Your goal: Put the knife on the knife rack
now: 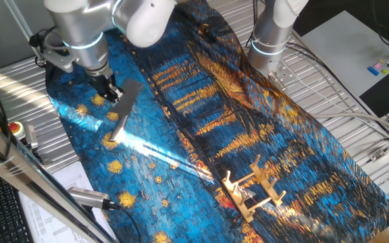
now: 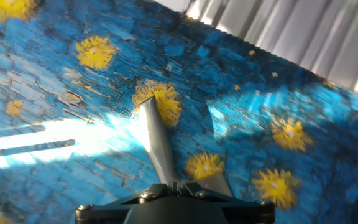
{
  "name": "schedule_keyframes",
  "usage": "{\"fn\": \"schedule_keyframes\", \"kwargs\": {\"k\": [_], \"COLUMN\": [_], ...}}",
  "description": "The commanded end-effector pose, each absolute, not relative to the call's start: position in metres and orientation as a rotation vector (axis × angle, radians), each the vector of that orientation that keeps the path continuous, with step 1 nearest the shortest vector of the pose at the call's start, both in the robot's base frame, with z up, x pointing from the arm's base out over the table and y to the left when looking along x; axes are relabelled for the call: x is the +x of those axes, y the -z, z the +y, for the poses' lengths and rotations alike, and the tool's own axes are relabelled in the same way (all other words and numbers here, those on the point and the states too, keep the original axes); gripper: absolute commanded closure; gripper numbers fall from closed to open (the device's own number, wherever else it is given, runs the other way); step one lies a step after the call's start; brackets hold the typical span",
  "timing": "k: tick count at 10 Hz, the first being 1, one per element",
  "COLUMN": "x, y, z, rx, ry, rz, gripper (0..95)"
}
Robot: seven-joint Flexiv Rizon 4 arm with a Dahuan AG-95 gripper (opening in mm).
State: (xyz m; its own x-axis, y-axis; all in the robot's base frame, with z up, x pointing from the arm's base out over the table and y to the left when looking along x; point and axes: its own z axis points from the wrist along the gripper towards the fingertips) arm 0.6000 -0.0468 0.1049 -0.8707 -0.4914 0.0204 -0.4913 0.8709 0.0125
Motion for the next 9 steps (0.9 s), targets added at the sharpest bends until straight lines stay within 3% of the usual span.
{"fn": "schedule_keyframes", "kwargs": {"k": [1,9], "x": [0.602,0.607], "y": [-0.095,-0.083], "z": [-0.046,-0.039], "rx": [0.818,0.803], "ry": [0.012,0.018], "rz": [-3.008,-3.038], "gripper": [95.0,95.0]}}
